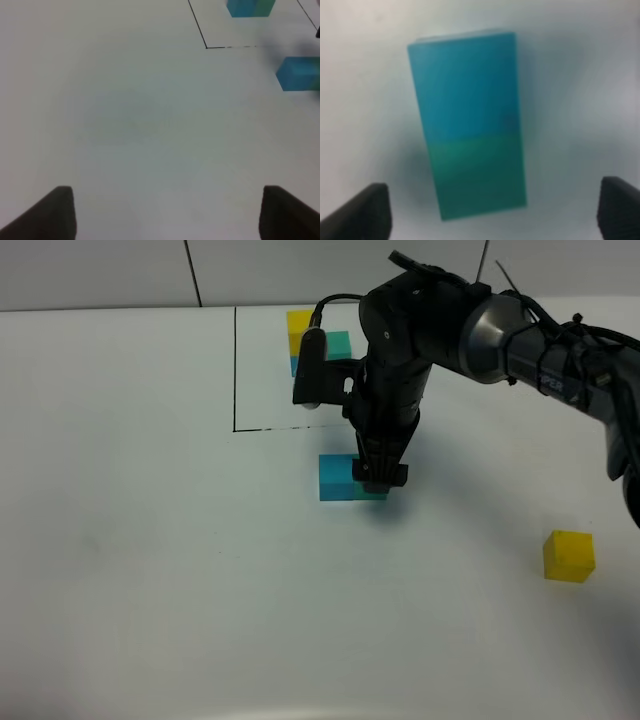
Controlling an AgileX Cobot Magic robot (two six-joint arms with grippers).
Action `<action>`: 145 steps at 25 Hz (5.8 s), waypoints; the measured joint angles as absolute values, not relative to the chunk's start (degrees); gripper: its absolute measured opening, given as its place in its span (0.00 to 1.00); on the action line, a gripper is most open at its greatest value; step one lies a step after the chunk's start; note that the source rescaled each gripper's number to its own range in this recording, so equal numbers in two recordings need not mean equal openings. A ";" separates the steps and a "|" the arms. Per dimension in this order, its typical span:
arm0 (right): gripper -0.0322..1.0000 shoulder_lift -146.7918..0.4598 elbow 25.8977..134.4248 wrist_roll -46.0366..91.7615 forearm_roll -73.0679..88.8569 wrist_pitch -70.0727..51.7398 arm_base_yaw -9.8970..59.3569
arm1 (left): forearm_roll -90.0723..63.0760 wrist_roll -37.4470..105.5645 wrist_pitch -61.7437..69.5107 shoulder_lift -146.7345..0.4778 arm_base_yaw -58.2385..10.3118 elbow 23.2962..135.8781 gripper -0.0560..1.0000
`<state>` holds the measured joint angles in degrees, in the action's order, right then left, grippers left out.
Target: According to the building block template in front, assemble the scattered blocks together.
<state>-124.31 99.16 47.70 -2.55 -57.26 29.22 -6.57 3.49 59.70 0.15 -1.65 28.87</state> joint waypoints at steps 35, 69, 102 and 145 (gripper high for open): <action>0.66 -99.20 46.23 -6.17 3.29 -32.80 3.91 | -6.57 3.49 59.70 0.15 -1.65 28.87 0.61; 0.04 -127.23 110.14 57.10 0.00 -69.63 34.06 | -6.57 3.54 59.70 0.15 -1.65 28.87 0.61; 0.04 -132.31 113.28 59.24 3.52 -66.98 31.91 | -6.57 3.52 59.70 0.15 -1.65 28.87 0.61; 0.89 -110.31 95.36 28.74 -2.92 -68.16 24.99 | -6.57 3.52 59.70 0.15 -1.65 28.87 0.61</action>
